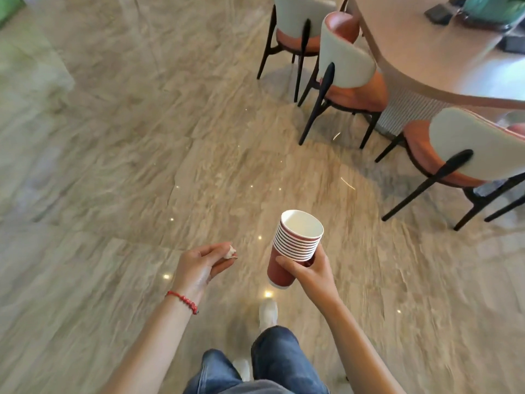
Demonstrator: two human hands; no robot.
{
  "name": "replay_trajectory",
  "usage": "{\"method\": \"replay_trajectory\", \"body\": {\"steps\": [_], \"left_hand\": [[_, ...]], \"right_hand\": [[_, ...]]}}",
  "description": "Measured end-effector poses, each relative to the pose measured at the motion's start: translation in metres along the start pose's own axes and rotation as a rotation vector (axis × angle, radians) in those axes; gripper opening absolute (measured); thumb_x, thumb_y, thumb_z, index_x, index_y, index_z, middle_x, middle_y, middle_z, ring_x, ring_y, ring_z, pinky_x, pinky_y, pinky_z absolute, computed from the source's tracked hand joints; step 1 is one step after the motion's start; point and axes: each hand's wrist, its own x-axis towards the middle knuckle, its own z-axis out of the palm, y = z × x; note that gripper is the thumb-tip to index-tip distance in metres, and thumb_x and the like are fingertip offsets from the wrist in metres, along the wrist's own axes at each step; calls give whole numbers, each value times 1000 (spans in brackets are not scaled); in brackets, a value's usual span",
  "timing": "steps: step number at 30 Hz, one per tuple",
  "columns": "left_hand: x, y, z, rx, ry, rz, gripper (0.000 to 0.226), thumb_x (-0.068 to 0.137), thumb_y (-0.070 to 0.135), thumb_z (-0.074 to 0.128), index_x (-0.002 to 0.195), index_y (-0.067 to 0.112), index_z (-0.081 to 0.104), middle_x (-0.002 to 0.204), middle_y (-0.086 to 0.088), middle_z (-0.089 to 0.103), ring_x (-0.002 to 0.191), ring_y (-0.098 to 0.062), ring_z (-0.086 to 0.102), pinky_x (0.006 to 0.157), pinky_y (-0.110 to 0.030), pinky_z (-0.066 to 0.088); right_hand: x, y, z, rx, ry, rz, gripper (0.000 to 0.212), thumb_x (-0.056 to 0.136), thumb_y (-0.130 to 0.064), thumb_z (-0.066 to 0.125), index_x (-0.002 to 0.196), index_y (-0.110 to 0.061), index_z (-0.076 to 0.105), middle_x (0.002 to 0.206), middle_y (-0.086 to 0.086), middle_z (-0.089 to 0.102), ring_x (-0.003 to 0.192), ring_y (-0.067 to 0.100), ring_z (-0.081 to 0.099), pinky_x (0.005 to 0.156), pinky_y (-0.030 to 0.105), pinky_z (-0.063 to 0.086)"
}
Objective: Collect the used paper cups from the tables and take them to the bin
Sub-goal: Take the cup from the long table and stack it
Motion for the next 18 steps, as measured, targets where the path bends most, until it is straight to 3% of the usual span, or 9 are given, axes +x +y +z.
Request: {"method": "replay_trajectory", "body": {"steps": [6, 11, 18], "left_hand": [[103, 42, 59, -31, -4, 20, 7, 77, 0, 64, 73, 0, 69, 65, -11, 72, 62, -15, 70, 56, -19, 55], [177, 96, 114, 2, -17, 45, 27, 82, -3, 59, 61, 6, 73, 63, -10, 72, 60, -15, 70, 55, -18, 55], [276, 155, 153, -26, 58, 66, 5, 78, 1, 66, 77, -3, 69, 69, -13, 73, 67, -19, 71, 58, -20, 55]], "right_hand": [[128, -24, -6, -41, -20, -34, 55, 68, -16, 83, 115, -18, 56, 104, -2, 69, 97, 11, 66, 84, 32, 54], [234, -64, -12, -23, -49, -56, 57, 67, -20, 84, 117, -19, 56, 105, -2, 70, 98, 10, 65, 82, 29, 53], [358, -100, 2, -35, -108, -58, 60, 67, -20, 84, 119, -19, 54, 105, -4, 69, 98, 9, 65, 82, 26, 55]]}}
